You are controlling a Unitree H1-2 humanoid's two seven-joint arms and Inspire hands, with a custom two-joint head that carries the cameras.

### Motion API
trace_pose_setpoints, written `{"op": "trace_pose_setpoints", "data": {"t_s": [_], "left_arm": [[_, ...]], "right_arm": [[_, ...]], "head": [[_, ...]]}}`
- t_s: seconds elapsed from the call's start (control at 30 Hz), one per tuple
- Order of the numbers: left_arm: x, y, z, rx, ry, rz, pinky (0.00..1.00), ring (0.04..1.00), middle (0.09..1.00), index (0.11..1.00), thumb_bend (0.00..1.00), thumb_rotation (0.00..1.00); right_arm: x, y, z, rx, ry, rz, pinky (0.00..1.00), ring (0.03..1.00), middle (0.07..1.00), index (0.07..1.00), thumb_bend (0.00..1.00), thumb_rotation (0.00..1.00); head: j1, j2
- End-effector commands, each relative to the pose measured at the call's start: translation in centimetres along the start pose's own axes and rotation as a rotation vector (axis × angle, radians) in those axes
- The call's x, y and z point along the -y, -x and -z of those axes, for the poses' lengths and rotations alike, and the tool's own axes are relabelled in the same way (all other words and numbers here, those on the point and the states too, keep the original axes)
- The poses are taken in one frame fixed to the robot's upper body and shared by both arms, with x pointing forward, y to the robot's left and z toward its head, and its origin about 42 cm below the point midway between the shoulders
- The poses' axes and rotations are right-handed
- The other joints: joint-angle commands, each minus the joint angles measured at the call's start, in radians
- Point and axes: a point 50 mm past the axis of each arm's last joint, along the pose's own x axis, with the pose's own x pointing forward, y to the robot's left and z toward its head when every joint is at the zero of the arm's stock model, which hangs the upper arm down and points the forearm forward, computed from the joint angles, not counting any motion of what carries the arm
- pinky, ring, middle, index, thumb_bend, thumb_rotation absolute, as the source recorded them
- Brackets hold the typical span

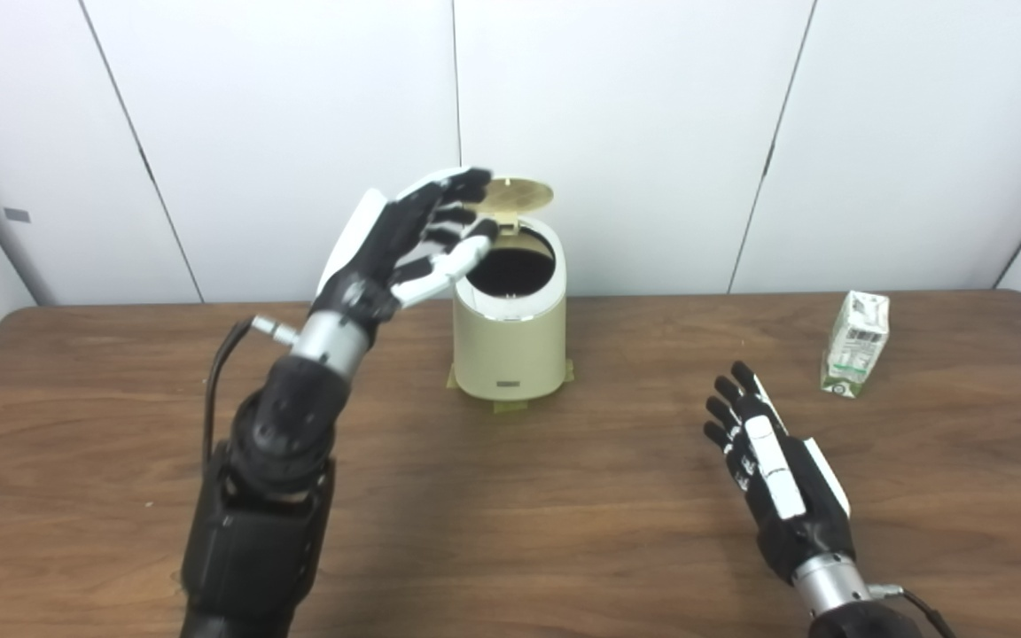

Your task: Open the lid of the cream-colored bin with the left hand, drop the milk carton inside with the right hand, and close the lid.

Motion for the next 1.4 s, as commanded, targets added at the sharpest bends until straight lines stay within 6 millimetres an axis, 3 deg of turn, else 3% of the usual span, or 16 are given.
{"op": "trace_pose_setpoints", "data": {"t_s": [0.0, 0.17, 0.27, 0.33, 0.43, 0.5, 0.57, 0.67, 0.73, 0.83, 0.93, 1.07, 1.2, 1.37], "left_arm": [[-0.5, 0.6, -1.8, 0.061, 0.028, -0.031, 0.74, 0.803, 0.843, 0.865, 0.38, 0.57], [0.0, 5.2, -0.1, -0.012, 0.128, -0.070, 0.75, 0.814, 0.854, 0.882, 0.37, 0.61], [0.3, 7.1, 0.6, -0.050, 0.131, -0.082, 0.77, 0.819, 0.854, 0.896, 0.36, 0.69], [0.4, 8.4, 1.3, -0.081, 0.156, -0.089, 0.81, 0.839, 0.869, 0.911, 0.36, 0.78], [0.8, 10.0, 2.7, -0.117, 0.247, -0.121, 0.83, 0.852, 0.879, 0.919, 0.36, 0.78], [0.9, 10.8, 3.4, -0.141, 0.278, -0.131, 0.85, 0.868, 0.895, 0.930, 0.38, 0.80], [1.1, 11.4, 3.7, -0.157, 0.302, -0.142, 0.87, 0.882, 0.907, 0.935, 0.39, 0.83], [1.4, 12.0, 3.9, -0.170, 0.338, -0.154, 0.89, 0.903, 0.923, 0.939, 0.42, 0.86], [1.6, 12.2, 3.9, -0.175, 0.355, -0.161, 0.90, 0.911, 0.929, 0.941, 0.43, 0.88], [1.8, 12.3, 4.5, -0.181, 0.386, -0.179, 0.90, 0.916, 0.931, 0.937, 0.45, 0.86], [1.8, 12.6, 5.1, -0.191, 0.407, -0.193, 0.91, 0.925, 0.940, 0.941, 0.45, 0.85], [1.6, 12.9, 5.7, -0.194, 0.436, -0.226, 0.91, 0.918, 0.932, 0.939, 0.47, 0.82], [1.4, 12.9, 5.3, -0.181, 0.470, -0.239, 0.93, 0.927, 0.937, 0.949, 0.45, 0.81], [0.6, 12.2, 4.2, -0.145, 0.390, -0.195, 0.93, 0.930, 0.934, 0.953, 0.46, 0.83]], "right_arm": [[-0.2, -0.4, -1.8, 0.071, 0.000, -0.020, 0.95, 0.954, 0.968, 0.977, 0.64, 0.81], [0.2, -0.1, -2.1, 0.101, -0.010, 0.008, 0.94, 0.944, 0.961, 0.961, 0.69, 0.76], [0.5, 0.1, -2.3, 0.129, -0.018, 0.033, 0.91, 0.936, 0.953, 0.949, 0.68, 0.70], [0.7, 0.1, -2.4, 0.163, -0.007, 0.054, 0.86, 0.909, 0.936, 0.931, 0.62, 0.62], [1.5, 0.3, -2.5, 0.188, -0.014, 0.094, 0.85, 0.893, 0.923, 0.908, 0.60, 0.47], [2.1, 0.3, -2.7, 0.189, -0.018, 0.137, 0.82, 0.864, 0.896, 0.879, 0.68, 0.33], [3.1, 0.4, -3.0, 0.207, -0.019, 0.164, 0.77, 0.845, 0.887, 0.873, 0.77, 0.28], [4.3, 0.9, -4.2, 0.257, 0.030, 0.179, 0.68, 0.807, 0.858, 0.838, 0.79, 0.20], [5.0, 1.2, -4.9, 0.272, 0.053, 0.189, 0.66, 0.795, 0.844, 0.823, 0.80, 0.19], [6.8, 2.0, -5.9, 0.273, 0.088, 0.255, 0.71, 0.782, 0.827, 0.793, 0.84, 0.15], [8.6, 2.8, -7.0, 0.286, 0.142, 0.289, 0.71, 0.782, 0.830, 0.799, 0.82, 0.11], [10.9, 3.3, -8.1, 0.272, 0.210, 0.364, 0.72, 0.781, 0.829, 0.796, 0.86, 0.11], [12.2, 3.0, -9.2, 0.253, 0.304, 0.431, 0.73, 0.773, 0.821, 0.792, 0.90, 0.17], [14.0, 1.5, -9.8, 0.238, 0.378, 0.466, 0.75, 0.781, 0.822, 0.802, 0.90, 0.18]], "head": [[-0.001, 0.001], [-0.012, 0.003], [-0.017, 0.006], [-0.022, 0.009], [-0.028, 0.009], [-0.034, 0.007], [-0.047, 0.009], [-0.073, 0.014], [-0.085, 0.016], [-0.114, 0.017], [-0.147, 0.017], [-0.240, 0.017], [-0.283, 0.012], [-0.304, 0.011]]}}
